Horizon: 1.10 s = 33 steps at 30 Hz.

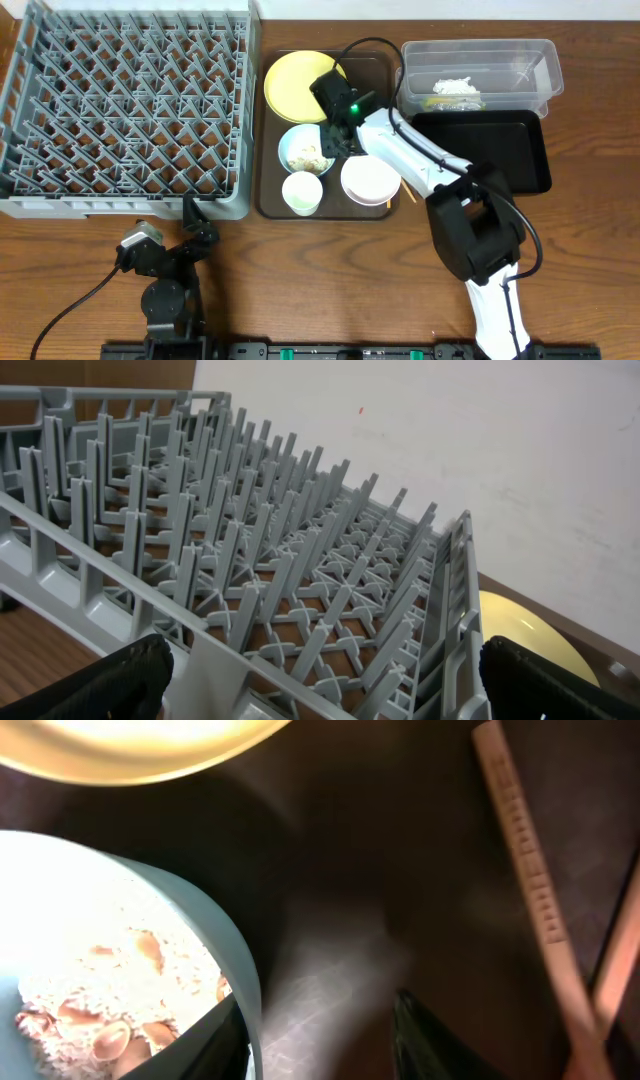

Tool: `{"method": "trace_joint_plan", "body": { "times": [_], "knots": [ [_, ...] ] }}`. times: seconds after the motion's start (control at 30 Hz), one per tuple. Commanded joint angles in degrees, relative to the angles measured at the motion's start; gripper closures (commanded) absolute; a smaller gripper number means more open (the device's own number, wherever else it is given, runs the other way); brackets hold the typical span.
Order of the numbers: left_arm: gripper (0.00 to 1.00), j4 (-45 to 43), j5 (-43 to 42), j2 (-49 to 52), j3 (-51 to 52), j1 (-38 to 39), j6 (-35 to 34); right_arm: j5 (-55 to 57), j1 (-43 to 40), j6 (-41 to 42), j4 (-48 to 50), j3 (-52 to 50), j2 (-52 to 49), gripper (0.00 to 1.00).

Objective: Sort waste into correct bins and load items into the dishwasher

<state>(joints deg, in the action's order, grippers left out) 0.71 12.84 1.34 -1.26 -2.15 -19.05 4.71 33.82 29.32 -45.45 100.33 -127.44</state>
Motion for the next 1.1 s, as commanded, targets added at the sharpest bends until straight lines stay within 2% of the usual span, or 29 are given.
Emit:
{"method": "trace_joint_plan", "body": {
  "times": [0.0,0.53,0.67,0.8,0.93,1.07],
  "knots": [
    [0.00,2.2,1.5,0.0,1.0,0.2,1.0,1.0,-0.9,0.0,-0.2,0.5,-0.4,0.57],
    [0.00,2.2,1.5,0.0,1.0,0.2,1.0,-1.0,-5.4,-1.5,-3.7,6.1,0.2,0.55],
    [0.00,2.2,1.5,0.0,1.0,0.2,1.0,-5.2,-5.7,-5.1,-3.8,7.2,0.3,0.56],
    [0.00,2.2,1.5,0.0,1.0,0.2,1.0,-6.9,-4.4,-6.8,-4.1,11.1,0.3,0.53],
    [0.00,2.2,1.5,0.0,1.0,0.2,1.0,-6.3,-2.3,-7.4,-3.5,14.8,0.3,0.45],
    [0.00,2.2,1.5,0.0,1.0,0.2,1.0,-6.0,0.1,-7.6,-1.4,15.1,0.3,0.45]
  ]
}}
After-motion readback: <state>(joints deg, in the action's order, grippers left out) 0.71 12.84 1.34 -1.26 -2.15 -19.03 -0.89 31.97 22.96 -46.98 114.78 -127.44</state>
